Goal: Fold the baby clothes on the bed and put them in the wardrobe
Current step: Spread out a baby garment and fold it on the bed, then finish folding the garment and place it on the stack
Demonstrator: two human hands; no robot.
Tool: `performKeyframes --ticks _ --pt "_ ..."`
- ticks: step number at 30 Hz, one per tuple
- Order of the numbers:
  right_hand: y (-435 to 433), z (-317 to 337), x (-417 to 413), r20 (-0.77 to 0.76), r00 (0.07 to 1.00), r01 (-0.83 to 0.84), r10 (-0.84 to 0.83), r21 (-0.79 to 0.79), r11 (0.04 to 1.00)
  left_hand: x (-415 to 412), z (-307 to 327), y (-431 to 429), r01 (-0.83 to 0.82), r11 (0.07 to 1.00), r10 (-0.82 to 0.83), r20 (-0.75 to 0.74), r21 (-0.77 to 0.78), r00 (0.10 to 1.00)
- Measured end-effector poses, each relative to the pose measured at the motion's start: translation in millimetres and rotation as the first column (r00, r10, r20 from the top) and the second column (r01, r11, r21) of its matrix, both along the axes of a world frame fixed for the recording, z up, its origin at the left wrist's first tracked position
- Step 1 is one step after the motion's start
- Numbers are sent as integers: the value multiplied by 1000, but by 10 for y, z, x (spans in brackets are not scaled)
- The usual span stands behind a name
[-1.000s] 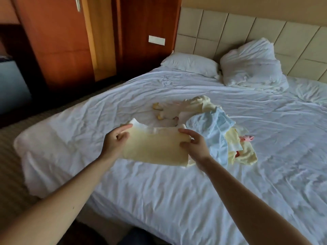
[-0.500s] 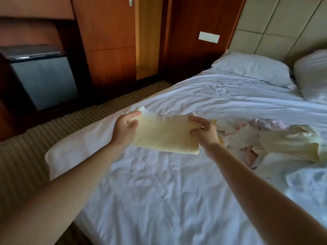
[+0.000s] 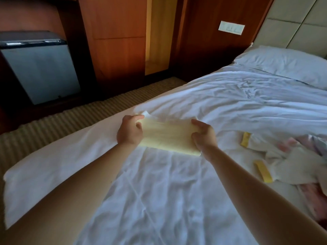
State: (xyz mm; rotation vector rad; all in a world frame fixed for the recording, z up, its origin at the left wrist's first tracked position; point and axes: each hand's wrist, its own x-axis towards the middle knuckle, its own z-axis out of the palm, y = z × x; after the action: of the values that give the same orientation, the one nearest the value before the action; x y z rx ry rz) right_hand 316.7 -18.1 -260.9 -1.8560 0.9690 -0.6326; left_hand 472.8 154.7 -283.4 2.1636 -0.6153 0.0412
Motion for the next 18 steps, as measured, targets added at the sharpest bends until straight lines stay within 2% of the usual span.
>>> performKeyframes --ticks 5,8,12,18 --pt "-76 -197 20 -117 992 -62 52 -80 995 -95 -60 -16 -130 949 87 156 288 984" --pt "8 -151 -61 -237 963 -161 130 -117 980 -169 -53 86 -110 911 47 166 398 985" --pt "358 88 -474 -405 892 -335 199 -299 893 -629 117 320 27 935 -114 228 353 967" --pt "1010 631 -1514 -432 869 -421 242 -388 820 -1687 712 748 298 920 -339 139 253 930"
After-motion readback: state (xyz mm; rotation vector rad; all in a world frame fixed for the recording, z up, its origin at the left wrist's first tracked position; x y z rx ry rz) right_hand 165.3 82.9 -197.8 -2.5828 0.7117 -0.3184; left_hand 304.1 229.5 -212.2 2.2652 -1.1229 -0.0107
